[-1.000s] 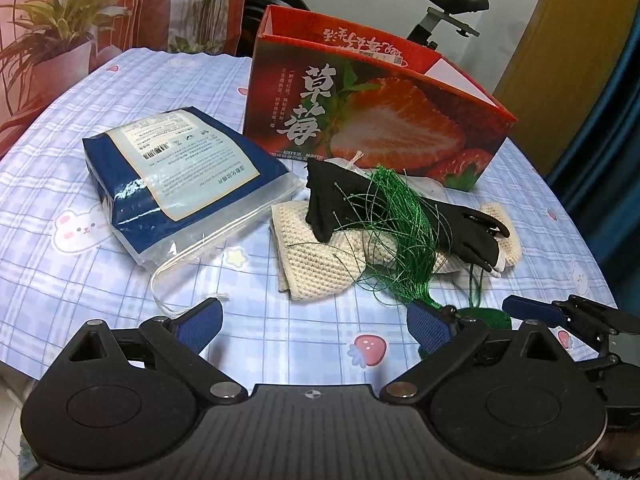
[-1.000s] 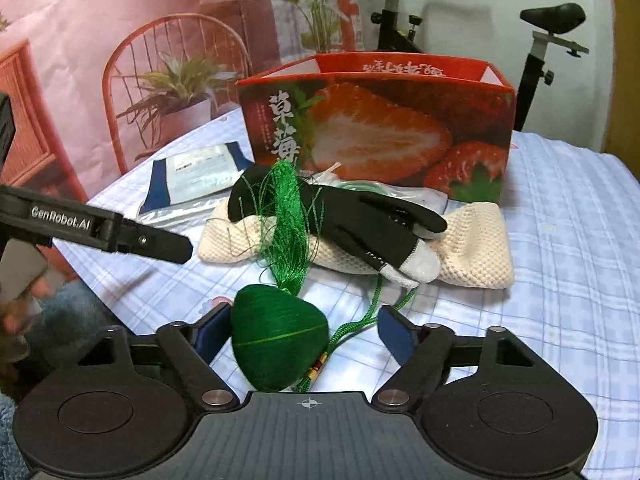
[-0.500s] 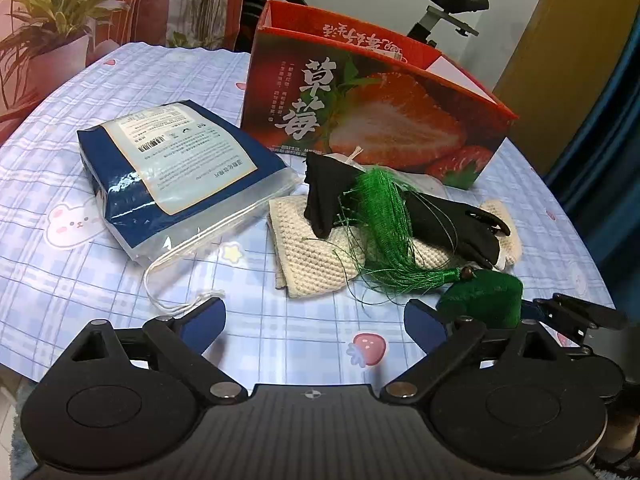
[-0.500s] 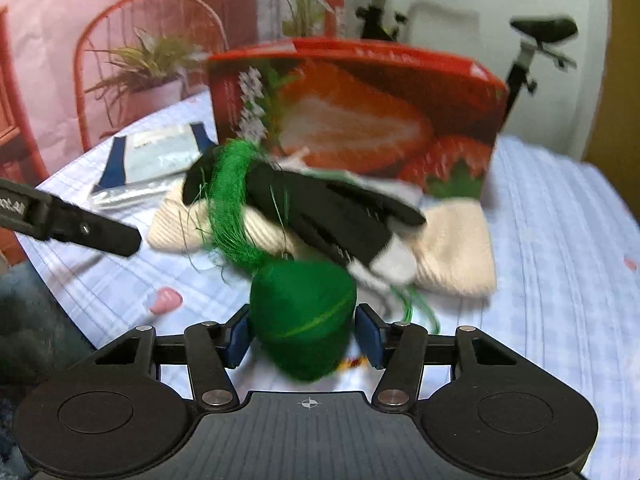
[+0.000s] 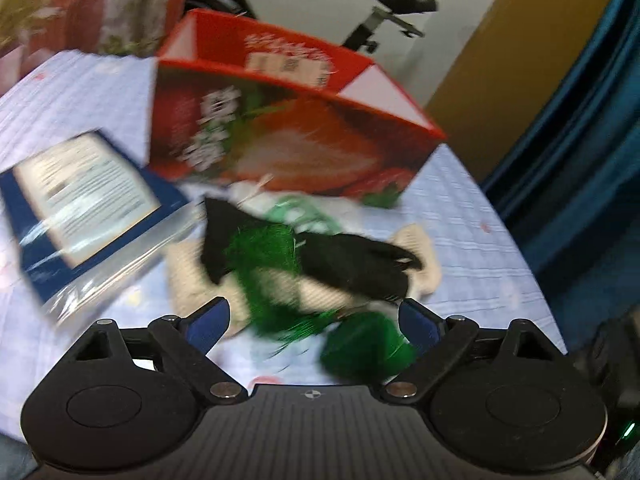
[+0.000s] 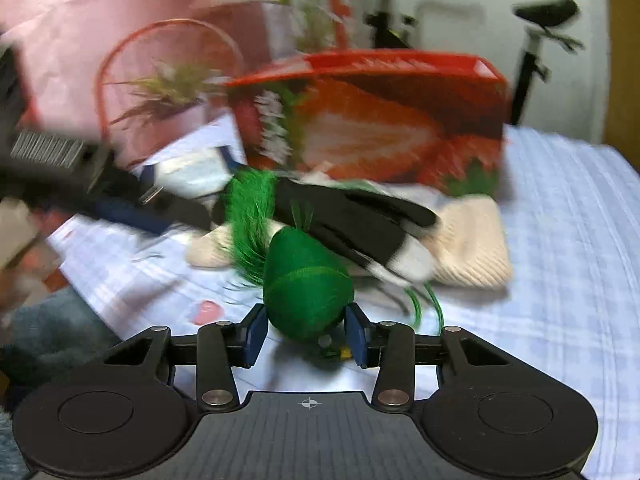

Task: Organize soft objects
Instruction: 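Close the right gripper on the green tasseled ball while the left gripper grasps it too, then lift the green ball with both grippers and carry it over the red box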

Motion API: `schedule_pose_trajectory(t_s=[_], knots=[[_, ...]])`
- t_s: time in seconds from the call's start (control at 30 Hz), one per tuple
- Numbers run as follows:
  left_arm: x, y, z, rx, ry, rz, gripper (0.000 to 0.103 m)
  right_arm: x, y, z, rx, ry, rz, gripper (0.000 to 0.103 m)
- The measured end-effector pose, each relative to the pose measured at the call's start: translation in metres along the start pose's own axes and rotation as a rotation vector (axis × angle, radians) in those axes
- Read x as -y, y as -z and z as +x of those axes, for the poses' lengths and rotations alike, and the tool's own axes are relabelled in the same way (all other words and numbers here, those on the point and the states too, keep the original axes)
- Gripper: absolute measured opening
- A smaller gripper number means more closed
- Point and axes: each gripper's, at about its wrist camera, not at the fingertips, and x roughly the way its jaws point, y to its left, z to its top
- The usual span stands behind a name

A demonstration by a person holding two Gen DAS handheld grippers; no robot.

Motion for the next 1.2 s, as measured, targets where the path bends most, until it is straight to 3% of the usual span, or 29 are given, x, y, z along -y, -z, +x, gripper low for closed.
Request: schedule_pose_trajectory(t_s=[0.17,0.2,0.27,0.37,0.77,0.97,1.07,1.2], knots=[[0.030,0.001,0.024,-0.052,0.031,0.123,0.072,-0.008,0.003,0.010,-0.019,-0.010,-0.033,0.039],[0.030,0.003,0.028,-0.063,0.030,0.121,0.070,-0.008,0.004,0.010,-0.017,-0.010,-0.037,0.039],[0.027,0.008,0.037,-0.092,0.044,0.100,0.056,-0.007,0.004,0.009,-0.012,-0.014,-0.035,0.038],[0.020,0.015,0.046,-0.113,0.099,0.061,0.048,-0.003,0.006,0.008,-0.010,-0.026,-0.013,0.039],[0.004,0.026,0.046,-0.055,0.140,0.011,0.048,0.005,0.009,0.016,-0.001,-0.061,0.025,0.039],[0.010,0.022,0.032,-0.014,0.134,0.045,0.048,0.003,0.006,0.011,0.011,-0.064,0.022,0.035],[0.013,0.011,0.015,0.040,0.152,0.050,0.048,-0.001,-0.001,-0.001,0.064,-0.066,0.001,0.035],[0.027,-0.007,-0.007,0.104,0.119,0.112,0.048,0.000,-0.020,-0.016,0.130,-0.092,0.022,0.035]])
